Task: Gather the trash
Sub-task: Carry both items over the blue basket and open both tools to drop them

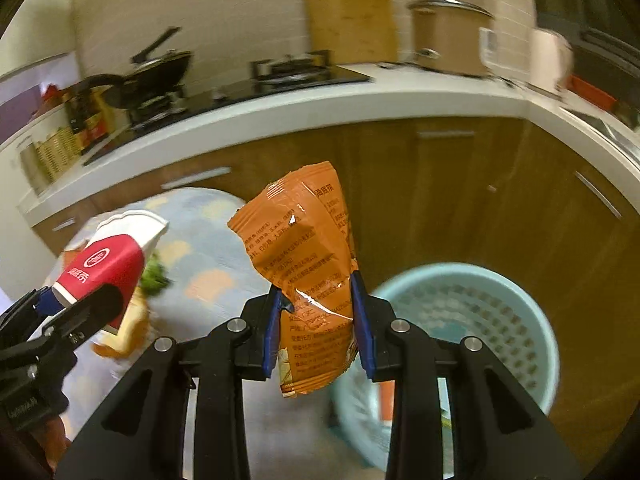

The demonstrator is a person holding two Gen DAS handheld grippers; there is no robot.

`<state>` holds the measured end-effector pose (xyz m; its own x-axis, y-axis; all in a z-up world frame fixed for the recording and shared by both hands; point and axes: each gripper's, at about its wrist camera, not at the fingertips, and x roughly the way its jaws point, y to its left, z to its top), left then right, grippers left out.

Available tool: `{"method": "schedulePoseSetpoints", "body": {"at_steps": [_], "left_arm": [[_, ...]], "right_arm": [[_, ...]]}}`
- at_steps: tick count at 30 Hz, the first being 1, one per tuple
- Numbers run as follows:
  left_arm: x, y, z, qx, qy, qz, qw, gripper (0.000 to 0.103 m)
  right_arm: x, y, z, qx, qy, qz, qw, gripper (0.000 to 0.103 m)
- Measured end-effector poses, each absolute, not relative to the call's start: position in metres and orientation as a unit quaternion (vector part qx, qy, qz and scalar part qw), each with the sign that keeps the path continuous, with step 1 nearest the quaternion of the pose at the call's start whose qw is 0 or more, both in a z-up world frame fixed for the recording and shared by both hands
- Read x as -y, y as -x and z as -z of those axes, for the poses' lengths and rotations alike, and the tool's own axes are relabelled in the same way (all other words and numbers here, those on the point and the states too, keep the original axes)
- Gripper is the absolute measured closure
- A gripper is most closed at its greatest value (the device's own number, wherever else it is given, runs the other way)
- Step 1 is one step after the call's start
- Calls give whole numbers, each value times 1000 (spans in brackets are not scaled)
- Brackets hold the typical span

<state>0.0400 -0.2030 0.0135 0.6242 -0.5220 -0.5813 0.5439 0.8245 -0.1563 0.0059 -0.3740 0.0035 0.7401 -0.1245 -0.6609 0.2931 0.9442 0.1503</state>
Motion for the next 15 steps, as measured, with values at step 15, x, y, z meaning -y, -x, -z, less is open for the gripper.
{"method": "schedulePoseSetpoints", "body": {"at_steps": [15], "left_arm": [[302, -39, 36, -388, -43, 366, 845, 34]], "right_arm": [[457, 38, 80, -430, -219, 165, 860, 68]]}}
